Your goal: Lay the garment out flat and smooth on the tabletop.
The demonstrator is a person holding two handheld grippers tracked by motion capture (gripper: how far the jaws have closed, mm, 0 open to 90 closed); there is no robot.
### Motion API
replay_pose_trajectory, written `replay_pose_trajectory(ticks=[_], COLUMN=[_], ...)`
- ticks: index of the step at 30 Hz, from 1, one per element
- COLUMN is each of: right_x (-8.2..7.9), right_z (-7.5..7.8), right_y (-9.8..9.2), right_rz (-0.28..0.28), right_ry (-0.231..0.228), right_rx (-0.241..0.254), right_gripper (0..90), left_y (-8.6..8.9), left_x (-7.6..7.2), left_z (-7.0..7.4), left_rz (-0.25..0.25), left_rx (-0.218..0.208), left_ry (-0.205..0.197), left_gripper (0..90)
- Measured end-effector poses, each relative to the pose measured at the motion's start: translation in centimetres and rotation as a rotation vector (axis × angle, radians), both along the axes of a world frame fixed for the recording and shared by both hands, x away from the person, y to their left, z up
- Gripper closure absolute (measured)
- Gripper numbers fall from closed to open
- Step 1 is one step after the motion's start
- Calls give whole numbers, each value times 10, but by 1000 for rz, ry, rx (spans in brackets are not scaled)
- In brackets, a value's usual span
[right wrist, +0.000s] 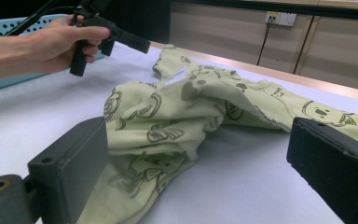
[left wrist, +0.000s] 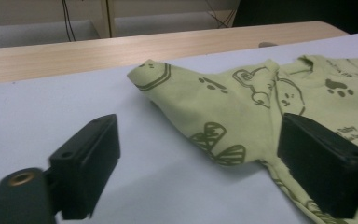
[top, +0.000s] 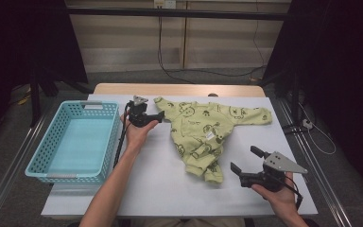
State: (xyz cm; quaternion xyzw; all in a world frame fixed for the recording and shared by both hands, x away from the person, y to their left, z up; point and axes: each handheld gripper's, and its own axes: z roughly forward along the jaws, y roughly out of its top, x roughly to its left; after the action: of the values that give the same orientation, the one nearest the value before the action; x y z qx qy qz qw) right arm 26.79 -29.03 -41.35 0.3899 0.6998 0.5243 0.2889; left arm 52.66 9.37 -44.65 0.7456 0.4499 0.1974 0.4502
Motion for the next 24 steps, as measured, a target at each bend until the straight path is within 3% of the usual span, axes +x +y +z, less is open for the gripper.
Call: replay_pose_trajectory(ticks=[1,2,3,6,10,12,16,19,22,24], right_x=[-2,-4,-5,-5,-3,-3,-3,-2,-3,-4], right_z=[-1,-3,-6,-6,-7,-7,-7,-9,-8,-7], right_y=[0,-1,-2,-2,-4,-4,-4,-5,-5,-4], right_rz=[-6,-11,-17,-23,-41,-42,-32,-39,-38,-36], right_ry=[1,2,7,-11,6,8,11,18,17,15], right_rx=[-1,9,21,24,33,42,37,16,15,24], right_gripper=[39,35,33,43,31,36,43,46,47,48], left_y=[1,1,-1,-6,-11,-11,-14,-19,-26,-31], left_x=[3,6,9,14,17,20,23,25,30,32], left_z=[-1,-2,-4,-7,-14,-15,-13,-15,-16,-15], left_rz=[-11,-11,13,29,24,17,15,-2,-61,-47], left_rx=[25,19,-23,-40,-6,12,29,48,154,118], left_ry=[12,35,32,40,45,69,62,83,120,156], left_gripper=[195,218,243,273,282,293,333,399,542,602])
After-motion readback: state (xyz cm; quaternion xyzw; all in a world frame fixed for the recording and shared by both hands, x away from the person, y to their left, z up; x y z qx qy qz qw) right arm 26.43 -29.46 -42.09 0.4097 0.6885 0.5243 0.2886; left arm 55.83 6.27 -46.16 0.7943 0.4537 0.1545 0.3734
